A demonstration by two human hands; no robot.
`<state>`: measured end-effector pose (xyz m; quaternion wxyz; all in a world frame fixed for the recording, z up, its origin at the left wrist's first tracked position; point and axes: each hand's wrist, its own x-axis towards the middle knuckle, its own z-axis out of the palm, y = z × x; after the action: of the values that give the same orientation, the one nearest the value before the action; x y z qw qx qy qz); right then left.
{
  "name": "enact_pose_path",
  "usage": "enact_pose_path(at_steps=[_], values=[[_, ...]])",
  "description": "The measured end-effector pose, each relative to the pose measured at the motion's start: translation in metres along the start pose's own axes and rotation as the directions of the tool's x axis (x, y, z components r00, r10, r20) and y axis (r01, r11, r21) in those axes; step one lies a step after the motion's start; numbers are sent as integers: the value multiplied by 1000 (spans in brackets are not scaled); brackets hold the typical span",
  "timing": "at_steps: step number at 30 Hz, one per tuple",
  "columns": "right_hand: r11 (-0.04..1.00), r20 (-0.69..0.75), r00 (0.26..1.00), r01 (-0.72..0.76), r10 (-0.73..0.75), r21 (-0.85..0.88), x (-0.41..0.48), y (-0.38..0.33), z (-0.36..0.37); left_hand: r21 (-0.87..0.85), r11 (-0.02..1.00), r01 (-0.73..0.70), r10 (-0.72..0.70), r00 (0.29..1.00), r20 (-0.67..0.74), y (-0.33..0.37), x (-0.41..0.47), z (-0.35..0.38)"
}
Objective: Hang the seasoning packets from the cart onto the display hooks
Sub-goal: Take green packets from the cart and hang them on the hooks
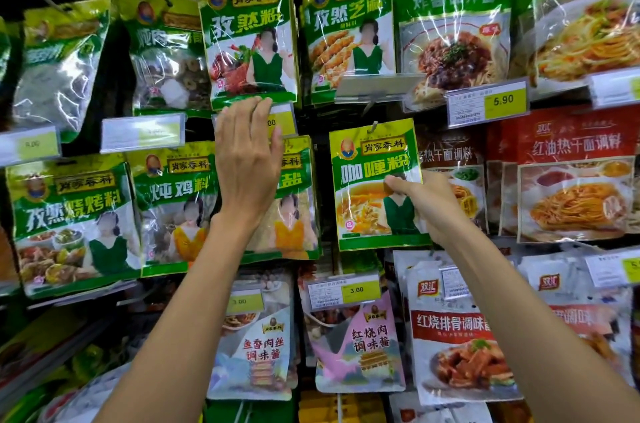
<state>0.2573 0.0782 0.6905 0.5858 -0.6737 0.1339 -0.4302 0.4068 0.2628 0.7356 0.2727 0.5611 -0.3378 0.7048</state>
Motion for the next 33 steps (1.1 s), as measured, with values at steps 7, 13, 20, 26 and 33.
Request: enact_pose_path(at_steps=[7, 13, 20, 26, 33], values=[[971, -151, 986, 35, -72, -236, 36, 12, 21, -8, 1000, -6, 6, 1000, -16, 0, 0, -1], [942, -226, 968, 31, -112, -334, 53, 28, 27, -14, 1000, -6, 6, 1000, -4, 0, -1, 0], [937, -202, 970, 59, -136, -345, 36, 30, 13, -38, 999, 23, -22, 999, 26, 6, 0, -6], [840, -241, 899, 208, -366, -501, -18, 24, -15, -109, 994, -3, 5, 1000, 13, 39, -19, -15], [873, -249, 906, 209, -342, -440, -106, 46, -78, -545, 825, 148, -4, 966, 258, 152, -79, -34]])
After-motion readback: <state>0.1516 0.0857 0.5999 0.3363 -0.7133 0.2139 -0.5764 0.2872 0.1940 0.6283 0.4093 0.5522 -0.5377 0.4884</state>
